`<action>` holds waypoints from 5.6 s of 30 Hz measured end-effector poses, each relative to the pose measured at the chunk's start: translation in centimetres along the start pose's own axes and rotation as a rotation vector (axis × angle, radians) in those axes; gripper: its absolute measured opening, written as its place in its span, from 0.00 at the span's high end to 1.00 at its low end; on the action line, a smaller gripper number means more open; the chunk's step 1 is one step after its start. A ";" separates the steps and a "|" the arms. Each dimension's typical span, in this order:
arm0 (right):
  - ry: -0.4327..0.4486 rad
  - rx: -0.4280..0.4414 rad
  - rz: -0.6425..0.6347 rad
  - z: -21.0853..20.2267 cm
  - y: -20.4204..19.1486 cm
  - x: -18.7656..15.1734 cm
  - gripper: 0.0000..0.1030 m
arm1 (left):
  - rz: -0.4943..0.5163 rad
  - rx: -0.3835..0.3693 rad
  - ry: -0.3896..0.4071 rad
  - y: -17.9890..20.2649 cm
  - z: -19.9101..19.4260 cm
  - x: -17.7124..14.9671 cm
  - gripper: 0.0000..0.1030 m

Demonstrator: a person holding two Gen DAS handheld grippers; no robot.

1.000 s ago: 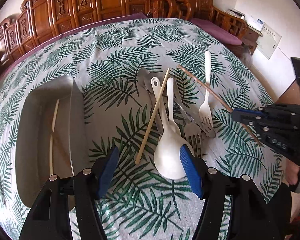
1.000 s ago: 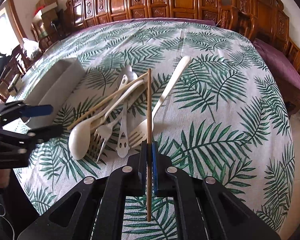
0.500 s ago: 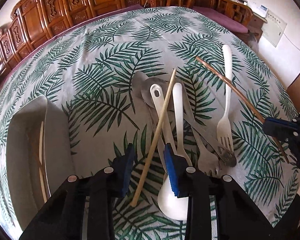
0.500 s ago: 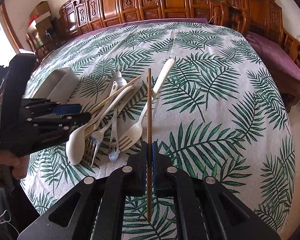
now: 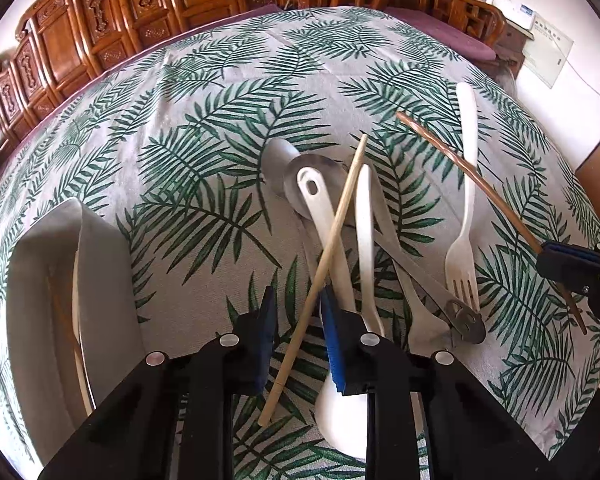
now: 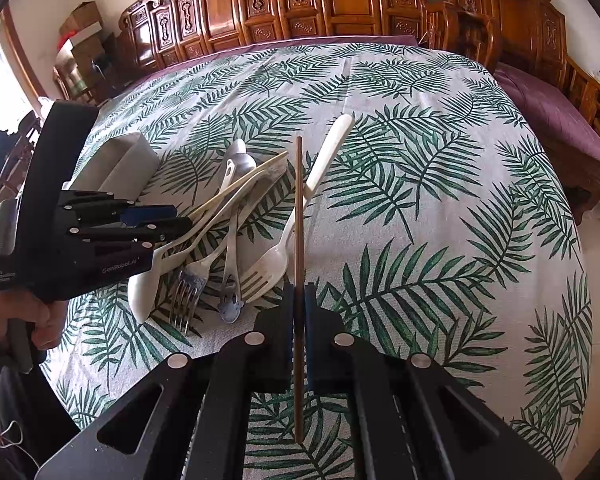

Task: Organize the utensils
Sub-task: 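Grasp a chopstick from the pile with the left tool while the right tool holds its chopstick, then carry the chopstick over the grey tray and open the left tool, then lower the held chopstick into the grey tray and open the right tool, then grasp a white plastic fork by its handle with the right tool and lift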

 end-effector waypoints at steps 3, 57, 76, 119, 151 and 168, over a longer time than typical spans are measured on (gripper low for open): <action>-0.002 -0.001 -0.003 0.1 0.0 -0.1 0.94 | 0.014 -0.006 -0.004 0.1 0.0 0.0 0.83; 0.111 0.070 -0.138 -4.1 -10.2 4.4 0.94 | -0.103 0.066 0.146 -13.7 -12.7 -2.6 0.95; 0.101 0.174 -0.190 -0.5 -22.4 7.4 0.94 | -0.125 0.081 0.211 -17.4 -16.0 -3.6 0.84; 0.136 0.105 -0.148 0.0 -19.3 7.5 0.92 | -0.150 0.049 0.322 -17.2 -19.7 -4.6 0.75; 0.004 -0.077 0.103 4.3 -0.4 2.2 0.64 | -0.128 -0.048 0.296 -7.3 -16.8 -1.0 0.52; -0.075 -0.049 0.090 6.3 -0.1 1.5 0.85 | -0.100 -0.144 0.195 -3.0 -13.2 0.6 0.52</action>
Point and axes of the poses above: each gripper's, at about its wrist camera, not at the fingertips, and z roughly the way its jaws point, y to its right, x to its top, the point moved 10 cm from there along z, roughly the way its jaws point, and after that the axes turned 13 degrees about y, right-handed, at the moved point
